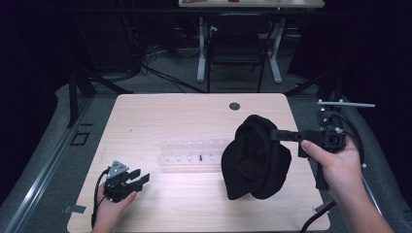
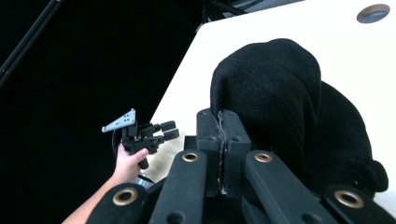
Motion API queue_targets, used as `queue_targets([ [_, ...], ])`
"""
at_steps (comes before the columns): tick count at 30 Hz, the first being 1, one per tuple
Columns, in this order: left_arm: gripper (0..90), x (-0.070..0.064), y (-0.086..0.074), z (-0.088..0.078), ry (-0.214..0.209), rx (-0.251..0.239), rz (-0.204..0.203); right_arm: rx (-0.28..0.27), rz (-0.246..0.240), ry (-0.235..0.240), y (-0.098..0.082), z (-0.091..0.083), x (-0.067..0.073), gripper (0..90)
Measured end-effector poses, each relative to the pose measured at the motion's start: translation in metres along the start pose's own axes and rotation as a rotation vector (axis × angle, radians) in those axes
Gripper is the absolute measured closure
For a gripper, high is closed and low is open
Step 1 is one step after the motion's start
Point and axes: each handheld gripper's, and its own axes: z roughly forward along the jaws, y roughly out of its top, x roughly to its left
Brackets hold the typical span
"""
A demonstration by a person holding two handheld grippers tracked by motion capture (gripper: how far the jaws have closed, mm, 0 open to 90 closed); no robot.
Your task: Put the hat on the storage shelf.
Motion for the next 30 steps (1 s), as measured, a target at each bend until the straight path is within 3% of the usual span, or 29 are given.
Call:
queue_targets([
  [21,54.7,-0.006,0.004,-0.003,0.002,-0.016,0.013,-0.048,-0.014,0.015,0.030,0.012,0.010,88.7],
  [30,60.9,-0.016,0.015,-0.009,-0.075,-0.049,0.008,-0.064,-0.014,0.018,0.040,0.027,0.011,88.7],
])
